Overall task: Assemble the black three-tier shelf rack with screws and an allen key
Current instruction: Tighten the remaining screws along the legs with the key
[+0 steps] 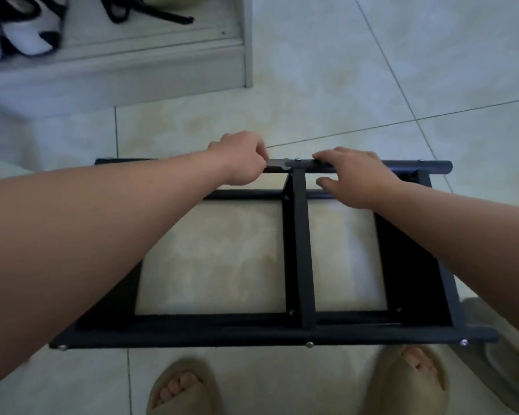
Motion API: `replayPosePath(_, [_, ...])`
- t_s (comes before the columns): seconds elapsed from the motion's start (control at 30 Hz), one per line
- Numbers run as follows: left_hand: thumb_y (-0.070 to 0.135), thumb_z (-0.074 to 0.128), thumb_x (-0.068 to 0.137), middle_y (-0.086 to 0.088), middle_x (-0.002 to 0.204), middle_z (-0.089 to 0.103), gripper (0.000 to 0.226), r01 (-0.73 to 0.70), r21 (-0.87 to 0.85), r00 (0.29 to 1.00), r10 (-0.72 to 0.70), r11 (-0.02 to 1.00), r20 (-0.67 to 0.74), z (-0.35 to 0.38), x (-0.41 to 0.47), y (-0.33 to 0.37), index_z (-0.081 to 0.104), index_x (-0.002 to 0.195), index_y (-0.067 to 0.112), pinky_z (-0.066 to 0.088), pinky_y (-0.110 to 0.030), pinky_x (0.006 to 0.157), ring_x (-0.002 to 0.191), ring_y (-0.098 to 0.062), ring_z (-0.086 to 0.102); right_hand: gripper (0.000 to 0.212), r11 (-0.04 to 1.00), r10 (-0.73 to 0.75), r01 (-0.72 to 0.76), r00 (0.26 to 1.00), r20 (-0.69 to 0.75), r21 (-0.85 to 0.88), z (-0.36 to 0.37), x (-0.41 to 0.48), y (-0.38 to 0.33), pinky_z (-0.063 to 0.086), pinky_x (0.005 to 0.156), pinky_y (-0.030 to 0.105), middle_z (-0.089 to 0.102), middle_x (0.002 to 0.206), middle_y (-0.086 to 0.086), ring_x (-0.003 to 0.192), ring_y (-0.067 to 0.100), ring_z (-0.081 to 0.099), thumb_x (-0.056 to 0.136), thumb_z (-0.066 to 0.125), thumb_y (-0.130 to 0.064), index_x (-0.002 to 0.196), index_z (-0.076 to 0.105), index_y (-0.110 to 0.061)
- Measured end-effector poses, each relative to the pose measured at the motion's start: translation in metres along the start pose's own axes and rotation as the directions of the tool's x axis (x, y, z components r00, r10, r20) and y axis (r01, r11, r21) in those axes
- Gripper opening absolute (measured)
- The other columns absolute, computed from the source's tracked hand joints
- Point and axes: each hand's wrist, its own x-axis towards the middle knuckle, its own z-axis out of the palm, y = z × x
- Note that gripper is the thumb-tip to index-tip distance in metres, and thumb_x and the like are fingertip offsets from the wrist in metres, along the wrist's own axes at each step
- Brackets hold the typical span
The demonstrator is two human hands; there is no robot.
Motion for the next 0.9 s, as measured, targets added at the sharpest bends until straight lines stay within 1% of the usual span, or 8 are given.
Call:
replayPosePath(0.1, [0.015,0.063,0.094,0.007,0.09,0.059,0.024,-0.02,-0.085,0.98,0.036,0.996,0.197,-0.004,0.018,-0.007,0.061,0.076,0.03,0.038,-0.025,0.07,0.089,-0.015,0.054,0.031,1.0,0.018,-0.017,0.998,-0.062,0.007,0.008,0.011,0.006,0.03,0.092,0.036,0.061,0.123,0.001,0.115,0.027,0.056,0.103,0.051,-0.031,0.133,0.057,-0.026])
replayPosePath(0.23, [0.016,0.065,0.094,0.008,0.088,0.059,0.021,-0.047,-0.039,0.953,0.056,0.998,0.297,-0.006,0.022,-0.01,0.062,0.077,0.029,0.038,-0.028,0.079,0.086,-0.014,0.052,0.023,0.999,0.009,-0.012,0.996,-0.083,-0.037,0.007,0.009,0.004,0.035,0.088,0.038,0.061,0.116,0.0,0.107,0.027,0.056,0.105,0.048,-0.03,0.124,0.06,-0.025])
replayPosePath(0.37, [0.018,0.064,0.095,0.013,0.086,0.057,0.022,-0.052,-0.022,0.952,0.056,0.998,0.302,-0.021,-0.001,-0.003,0.061,0.077,0.031,0.038,-0.027,0.08,0.085,-0.012,0.052,0.022,1.0,0.004,-0.008,0.99,-0.138,-0.028,-0.008,-0.014,-0.012,0.036,0.095,0.041,0.06,0.115,-0.003,0.107,0.025,0.054,0.105,0.048,-0.028,0.124,0.059,-0.026])
replayPosePath(0.53, [0.02,0.065,0.094,0.011,0.086,0.06,0.023,-0.089,0.068,0.949,0.064,0.994,0.308,-0.063,-0.065,0.012,0.062,0.075,0.032,0.041,-0.027,0.075,0.083,-0.013,0.055,0.022,0.999,-0.035,0.028,0.981,-0.191,-0.037,-0.044,-0.061,-0.043,0.035,0.096,0.04,0.06,0.115,-0.005,0.108,0.023,0.053,0.104,0.051,-0.03,0.124,0.059,-0.028])
replayPosePath(0.7, [0.019,0.063,0.095,0.013,0.085,0.059,0.016,-0.084,0.098,0.955,0.052,0.992,0.291,-0.078,-0.138,0.023,0.064,0.082,0.027,0.041,-0.025,0.076,0.087,-0.016,0.056,0.03,0.999,-0.026,0.017,0.979,-0.203,-0.045,-0.064,-0.115,-0.075,0.034,0.101,0.04,0.061,0.125,-0.006,0.118,0.022,0.052,0.102,0.055,-0.034,0.131,0.06,-0.028])
replayPosePath(0.77, [0.019,0.063,0.095,0.011,0.088,0.061,0.013,-0.072,0.102,0.961,0.042,0.992,0.272,-0.075,-0.165,0.025,0.066,0.086,0.028,0.043,-0.026,0.077,0.09,-0.017,0.058,0.03,0.998,-0.031,0.02,0.981,-0.191,-0.059,-0.065,-0.137,-0.086,0.034,0.1,0.04,0.06,0.128,-0.006,0.121,0.022,0.051,0.102,0.056,-0.035,0.13,0.061,-0.028])
replayPosePath(0.87, [0.017,0.061,0.095,0.008,0.088,0.063,0.016,-0.051,0.077,0.972,0.032,0.996,0.233,-0.065,-0.207,0.027,0.068,0.086,0.029,0.044,-0.026,0.069,0.086,-0.018,0.059,0.027,0.996,-0.029,0.012,0.982,-0.188,-0.09,-0.062,-0.171,-0.099,0.036,0.095,0.039,0.059,0.124,-0.006,0.116,0.021,0.052,0.102,0.056,-0.036,0.127,0.062,-0.029])
replayPosePath(0.9, [0.017,0.06,0.095,0.007,0.09,0.063,0.018,-0.048,0.079,0.976,0.03,0.996,0.215,-0.06,-0.22,0.027,0.067,0.085,0.03,0.047,-0.028,0.071,0.088,-0.019,0.06,0.026,0.996,-0.026,0.008,0.98,-0.196,-0.094,-0.06,-0.181,-0.102,0.036,0.094,0.038,0.059,0.123,-0.006,0.115,0.021,0.052,0.102,0.056,-0.036,0.126,0.062,-0.029])
